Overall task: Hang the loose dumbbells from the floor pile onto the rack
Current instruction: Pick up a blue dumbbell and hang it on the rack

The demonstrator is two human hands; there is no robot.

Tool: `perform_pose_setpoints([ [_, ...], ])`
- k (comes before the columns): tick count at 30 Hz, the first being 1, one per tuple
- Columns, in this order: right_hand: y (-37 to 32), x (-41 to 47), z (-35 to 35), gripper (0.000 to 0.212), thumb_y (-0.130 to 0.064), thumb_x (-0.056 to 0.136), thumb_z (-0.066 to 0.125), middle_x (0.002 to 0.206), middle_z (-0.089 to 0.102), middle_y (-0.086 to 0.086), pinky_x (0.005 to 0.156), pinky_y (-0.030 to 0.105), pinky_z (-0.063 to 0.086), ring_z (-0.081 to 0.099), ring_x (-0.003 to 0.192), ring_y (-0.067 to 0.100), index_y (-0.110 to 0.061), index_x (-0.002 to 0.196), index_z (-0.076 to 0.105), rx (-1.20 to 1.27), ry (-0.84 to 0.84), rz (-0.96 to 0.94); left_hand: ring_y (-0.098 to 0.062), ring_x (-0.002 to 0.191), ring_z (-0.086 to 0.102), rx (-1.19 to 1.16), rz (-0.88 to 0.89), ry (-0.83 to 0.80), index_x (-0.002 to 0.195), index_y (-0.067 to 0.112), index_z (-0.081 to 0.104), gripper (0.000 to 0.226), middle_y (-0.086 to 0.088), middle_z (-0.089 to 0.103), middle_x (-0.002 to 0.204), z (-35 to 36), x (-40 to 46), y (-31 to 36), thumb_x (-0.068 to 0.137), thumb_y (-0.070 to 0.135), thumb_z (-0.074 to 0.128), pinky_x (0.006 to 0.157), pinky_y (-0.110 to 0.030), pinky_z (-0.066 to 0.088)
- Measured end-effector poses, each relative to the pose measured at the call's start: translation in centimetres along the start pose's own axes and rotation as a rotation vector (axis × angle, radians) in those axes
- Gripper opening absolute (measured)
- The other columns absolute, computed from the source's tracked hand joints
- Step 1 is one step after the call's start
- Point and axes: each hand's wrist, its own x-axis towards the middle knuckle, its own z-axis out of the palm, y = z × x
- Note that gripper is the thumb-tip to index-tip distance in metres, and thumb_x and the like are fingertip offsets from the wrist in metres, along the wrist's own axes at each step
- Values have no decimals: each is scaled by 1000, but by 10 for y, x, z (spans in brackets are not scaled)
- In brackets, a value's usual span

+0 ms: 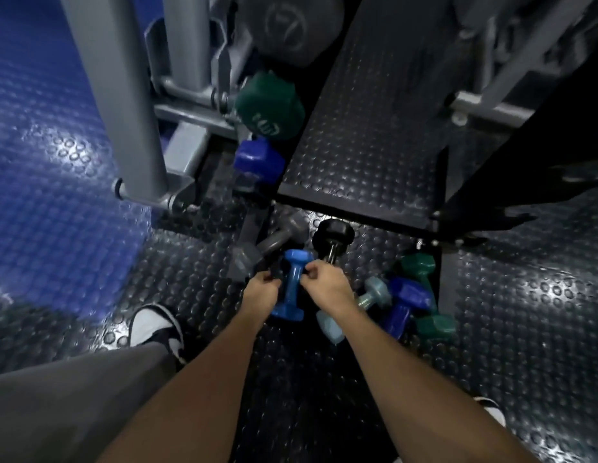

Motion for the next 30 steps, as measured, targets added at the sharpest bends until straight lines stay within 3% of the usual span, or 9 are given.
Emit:
perform_pose_setpoints([
  [5,-7,35,35,31,-40,94,56,112,71,9,99,41,44,60,116,31,-17,108,71,-372,-29,-32,-28,112,63,164,-68,-105,138,6,55,67,-11,65,124,2,17,-29,76,14,82,94,-37,53],
  [8,-9,49,47,33,-37,98,52,118,70,11,105,42,35,53,124,30,-13,109,71,-547,42,-51,-23,114,55,334,-22,-214,143,11,50,83,-4,53,128,11,23,-39,72,25,90,92,-29,45],
  [10,-10,56,51,31,-33,100,49,120,70,11,106,42,32,54,123,29,-13,110,71,-656,75,-56,-26,123,52,463,33,-232,145,17,48,94,-7,47,136,17,29,-42,64,38,93,100,-31,44],
  [13,-15,63,52,27,-30,100,50,118,71,8,108,43,30,56,122,28,-16,109,70,-736,60,-45,-23,113,61,469,84,-228,129,20,57,91,-3,59,128,22,43,-45,50,46,94,99,-38,52],
  [17,-17,64,56,24,-28,99,50,116,71,8,109,44,29,53,123,28,-17,106,70,-714,36,-11,-23,110,63,349,85,-256,128,17,56,80,-1,67,117,20,50,-48,59,25,93,98,-41,52],
  [21,-12,64,68,24,-34,97,52,110,72,5,104,46,28,48,126,26,-19,98,71,-584,26,24,-29,104,68,165,101,-302,117,15,64,65,-12,70,110,4,48,-49,58,22,88,98,-45,55],
  [25,-1,62,69,33,-49,95,58,94,67,-1,99,45,29,56,103,22,-18,104,61,-231,44,110,-16,88,69,37,131,-394,114,14,72,34,-8,74,98,-13,33,-38,82,5,73,88,-30,55],
  [28,7,54,63,35,-50,88,65,91,71,-2,98,45,43,66,93,21,-18,103,64,106,46,196,-14,88,71,22,165,-453,115,17,76,32,-10,77,98,-18,18,-23,85,6,71,86,-25,56],
  [30,7,43,48,28,-44,86,71,87,73,0,89,46,55,70,84,20,-19,99,68,374,61,202,-18,95,73,22,196,-480,117,17,76,33,-15,77,106,-19,3,-7,85,9,72,93,-29,56],
])
